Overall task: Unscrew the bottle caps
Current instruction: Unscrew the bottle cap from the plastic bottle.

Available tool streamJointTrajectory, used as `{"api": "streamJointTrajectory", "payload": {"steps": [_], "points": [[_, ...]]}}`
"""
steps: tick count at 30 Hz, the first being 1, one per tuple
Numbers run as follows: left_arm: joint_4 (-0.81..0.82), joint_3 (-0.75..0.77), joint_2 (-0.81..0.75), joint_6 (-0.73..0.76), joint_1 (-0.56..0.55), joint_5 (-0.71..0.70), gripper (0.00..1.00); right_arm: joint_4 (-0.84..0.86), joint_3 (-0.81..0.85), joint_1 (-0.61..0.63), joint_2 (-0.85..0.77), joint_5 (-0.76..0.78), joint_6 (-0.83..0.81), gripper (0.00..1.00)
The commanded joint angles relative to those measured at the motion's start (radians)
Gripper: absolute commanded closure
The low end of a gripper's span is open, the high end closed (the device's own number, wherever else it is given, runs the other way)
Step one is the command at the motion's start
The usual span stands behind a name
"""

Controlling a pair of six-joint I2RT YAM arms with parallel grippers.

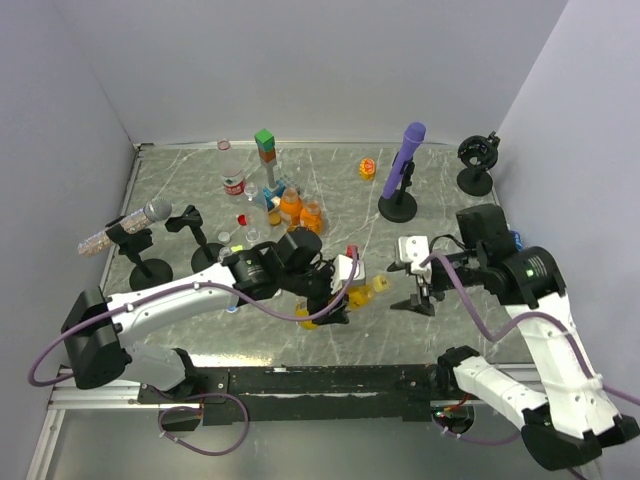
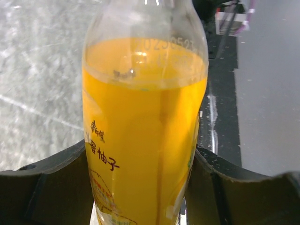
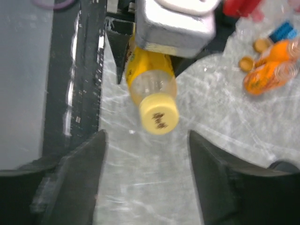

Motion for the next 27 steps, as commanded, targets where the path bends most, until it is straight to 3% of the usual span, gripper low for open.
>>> {"api": "streamJointTrajectory", "payload": {"steps": [1, 5, 12, 19, 21, 27], "points": [[0.078, -0.011, -0.064, -0.045, -0.050, -0.149, 0.92, 0.050, 0.045, -0.006, -0.052, 0.033, 0.259, 0.15], [0.105, -0.027, -0.087, -0.085, -0.096, -0.290, 0.92, 0.102, 0.029, -0.025, -0.121, 0.043, 0.394, 0.01], [0.224, -0.092, -0.170, -0.156, -0.157, -0.522, 0.93, 0.168, -0.007, -0.101, -0.112, 0.079, 0.676, 0.01], [0.217, -0.064, -0.147, -0.185, -0.228, -0.716, 0.93, 0.246, -0.028, -0.171, -0.051, -0.101, 0.929, 0.02], [0.210, -0.054, -0.136, -0.185, -0.248, -0.770, 0.93, 0.243, -0.012, -0.173, -0.007, -0.117, 0.969, 0.04], [0.194, -0.023, -0.099, -0.221, -0.274, -0.864, 0.93, 0.201, 0.022, -0.176, 0.098, -0.099, 0.992, 0.33]]}}
